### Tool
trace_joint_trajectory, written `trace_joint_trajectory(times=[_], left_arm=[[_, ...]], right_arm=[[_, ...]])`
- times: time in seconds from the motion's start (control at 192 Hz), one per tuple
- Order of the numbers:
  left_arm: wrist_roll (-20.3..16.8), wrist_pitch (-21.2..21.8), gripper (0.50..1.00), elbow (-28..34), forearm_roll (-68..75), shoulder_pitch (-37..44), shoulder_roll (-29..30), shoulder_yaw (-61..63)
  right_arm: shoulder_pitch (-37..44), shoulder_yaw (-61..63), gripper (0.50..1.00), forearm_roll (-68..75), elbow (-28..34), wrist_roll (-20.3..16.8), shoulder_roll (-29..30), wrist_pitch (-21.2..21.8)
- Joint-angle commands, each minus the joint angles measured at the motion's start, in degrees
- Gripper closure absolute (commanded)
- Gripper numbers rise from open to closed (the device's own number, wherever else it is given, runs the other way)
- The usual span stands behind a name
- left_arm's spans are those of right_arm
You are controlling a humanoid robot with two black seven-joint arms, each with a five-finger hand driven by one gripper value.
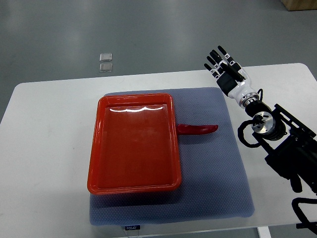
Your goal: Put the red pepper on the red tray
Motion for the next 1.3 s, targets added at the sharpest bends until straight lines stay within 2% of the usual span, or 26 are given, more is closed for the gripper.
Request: trace_joint_trajectory(times=[0.0,0.25,0.458,0.578,0.625,0.745,0.844,0.984,1.125,1.297], left_arm=[[0.09,0.0,0.5,0.0,-0.01,0.0,0.0,-0.07],[0.09,0.0,0.5,0.0,-0.01,0.0,0.0,-0.24],[0.09,0.0,0.5,0.0,-0.01,0.0,0.0,-0.24],[0.09,0.0,0.5,0.0,-0.01,0.0,0.0,-0.24],[0.09,0.0,0.5,-0.09,-0.09,0.0,0.0,-0.24],[0.09,0.0,0.5,-0.18,-0.09,0.0,0.0,-0.15],[0.09,0.0,0.5,-0.18,-0.18,0.0,0.0,-0.15],[0.09,0.0,0.5,-0.09,-0.27,0.0,0.0,-0.24],[0.09,0.0,0.5,-0.09,-0.27,0.0,0.0,-0.33],[0.09,0.0,0.5,-0.09,-0.27,0.0,0.0,-0.33]], right_arm=[[-0.09,-0.08,0.585,0.06,0.0,0.0,0.02,0.0],[0.44,-1.05,0.585,-3.98,0.17,-0.35,-0.24,0.79],[3.96,-9.93,0.583,-22.09,3.69,-0.44,-7.18,5.36],[10.2,-22.93,0.585,-39.14,6.06,-0.61,-14.83,8.0],[14.32,-32.05,0.585,-45.72,7.64,-1.14,-17.81,9.31],[24.69,-50.08,0.585,-50.39,10.02,-2.99,-21.95,9.67],[29.0,-55.63,0.585,-50.48,10.11,-4.83,-21.86,9.32],[29.18,-55.98,0.585,-50.39,10.19,-7.03,-20.63,7.82],[27.43,-56.07,0.587,-50.13,10.54,-7.21,-19.31,5.19],[24.79,-55.37,0.587,-49.95,12.65,-7.21,-19.4,4.66]])
